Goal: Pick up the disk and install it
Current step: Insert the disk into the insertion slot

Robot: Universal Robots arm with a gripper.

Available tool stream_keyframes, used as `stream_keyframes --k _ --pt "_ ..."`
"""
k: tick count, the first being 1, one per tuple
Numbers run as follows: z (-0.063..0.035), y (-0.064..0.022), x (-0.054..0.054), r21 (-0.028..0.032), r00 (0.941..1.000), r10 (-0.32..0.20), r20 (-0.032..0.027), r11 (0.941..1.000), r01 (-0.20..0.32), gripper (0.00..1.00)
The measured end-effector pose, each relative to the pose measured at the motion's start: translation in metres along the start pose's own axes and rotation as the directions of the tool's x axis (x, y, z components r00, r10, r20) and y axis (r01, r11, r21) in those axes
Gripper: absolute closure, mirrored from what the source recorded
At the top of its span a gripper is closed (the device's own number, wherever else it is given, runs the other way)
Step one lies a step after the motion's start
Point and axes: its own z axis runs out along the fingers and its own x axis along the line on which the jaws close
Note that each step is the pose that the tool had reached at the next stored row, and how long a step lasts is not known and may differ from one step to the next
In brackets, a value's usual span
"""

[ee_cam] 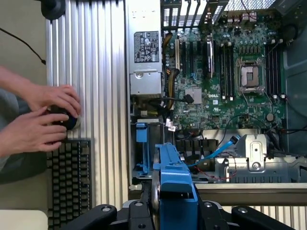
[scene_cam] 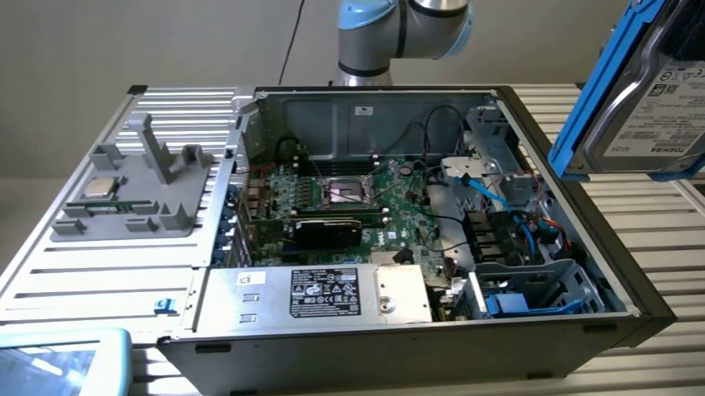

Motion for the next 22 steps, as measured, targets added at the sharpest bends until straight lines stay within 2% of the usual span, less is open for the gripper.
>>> stream_keyframes --k 10,14,17,22 --pt "0.0021 0.0055 0.001 0.0 1.0 0.0 0.0 1.0 0.0 0.63" --pt "0.0037 0.0059 0.003 -0.0025 1.0 0.0 -0.0002 1.0 0.0 0.63" --pt "0.0078 0.0057 0.007 -0.0071 1.0 0.0 0.0 1.0 0.0 0.63" --pt "0.017 0.0054 0.01 -0.0073 1.0 0.001 -0.0002 1.0 -0.001 0.63"
